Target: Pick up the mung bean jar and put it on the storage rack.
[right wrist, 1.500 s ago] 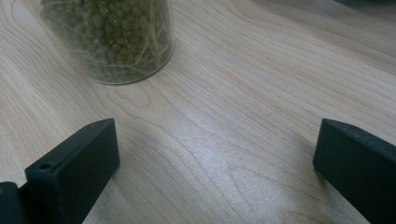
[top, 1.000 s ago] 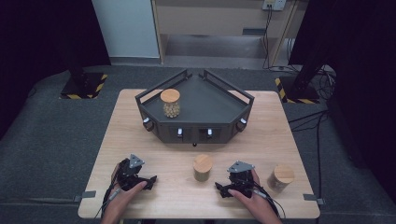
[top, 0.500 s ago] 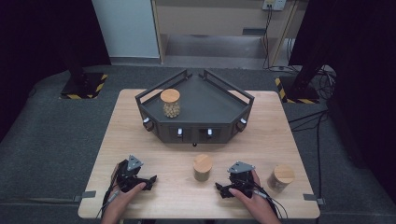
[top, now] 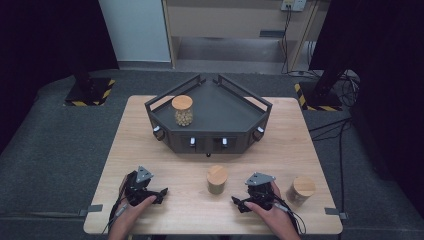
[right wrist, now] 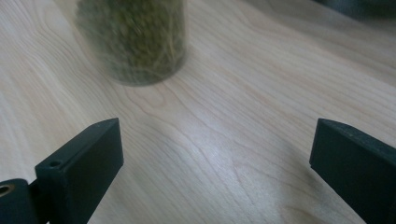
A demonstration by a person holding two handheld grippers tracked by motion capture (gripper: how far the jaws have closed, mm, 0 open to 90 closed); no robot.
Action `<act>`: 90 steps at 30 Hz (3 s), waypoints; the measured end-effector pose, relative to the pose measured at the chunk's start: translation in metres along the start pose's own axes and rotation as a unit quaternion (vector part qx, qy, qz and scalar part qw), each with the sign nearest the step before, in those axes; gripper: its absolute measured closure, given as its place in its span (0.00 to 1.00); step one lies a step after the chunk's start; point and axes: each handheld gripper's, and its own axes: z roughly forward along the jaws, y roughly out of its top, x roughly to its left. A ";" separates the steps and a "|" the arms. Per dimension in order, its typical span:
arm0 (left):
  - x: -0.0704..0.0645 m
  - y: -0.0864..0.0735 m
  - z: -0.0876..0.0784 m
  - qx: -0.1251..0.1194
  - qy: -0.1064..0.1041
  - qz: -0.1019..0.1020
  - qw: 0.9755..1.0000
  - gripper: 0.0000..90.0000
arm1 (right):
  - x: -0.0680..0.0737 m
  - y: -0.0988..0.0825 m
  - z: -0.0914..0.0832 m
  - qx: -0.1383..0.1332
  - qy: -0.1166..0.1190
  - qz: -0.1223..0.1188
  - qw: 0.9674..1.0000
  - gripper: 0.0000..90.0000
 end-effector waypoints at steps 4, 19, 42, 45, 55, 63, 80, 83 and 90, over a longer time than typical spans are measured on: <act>-0.001 0.001 0.001 0.001 0.002 -0.002 1.000 0.00 | 0.006 0.001 -0.005 -0.011 0.001 -0.009 1.000 0.03; -0.001 0.004 0.004 0.000 0.007 -0.006 1.000 0.00 | 0.019 0.013 -0.013 -0.044 0.008 -0.021 0.999 0.04; -0.002 0.004 0.004 0.000 0.008 -0.007 1.000 0.00 | 0.035 0.020 0.006 -0.067 0.016 -0.031 0.997 0.05; -0.002 0.004 0.004 0.000 0.009 -0.008 1.000 0.00 | 0.037 0.022 0.010 -0.068 0.014 -0.032 0.997 0.05; -0.002 0.004 0.005 0.000 0.010 -0.008 1.000 0.00 | 0.036 0.019 0.021 -0.094 0.019 0.000 0.995 0.08; -0.003 0.005 0.005 0.000 0.010 -0.009 1.000 0.00 | 0.036 0.016 0.027 -0.112 0.010 0.013 0.994 0.10; -0.003 0.005 0.005 0.000 0.010 -0.010 1.000 0.00 | 0.041 0.013 0.036 -0.134 0.011 0.019 0.991 0.15; -0.003 0.005 0.005 0.000 0.011 -0.010 1.000 0.00 | 0.041 0.012 0.039 -0.137 0.011 0.019 0.990 0.16; -0.003 0.005 0.005 0.000 0.011 -0.011 1.000 0.00 | 0.045 0.009 0.043 -0.147 0.011 0.014 0.989 0.20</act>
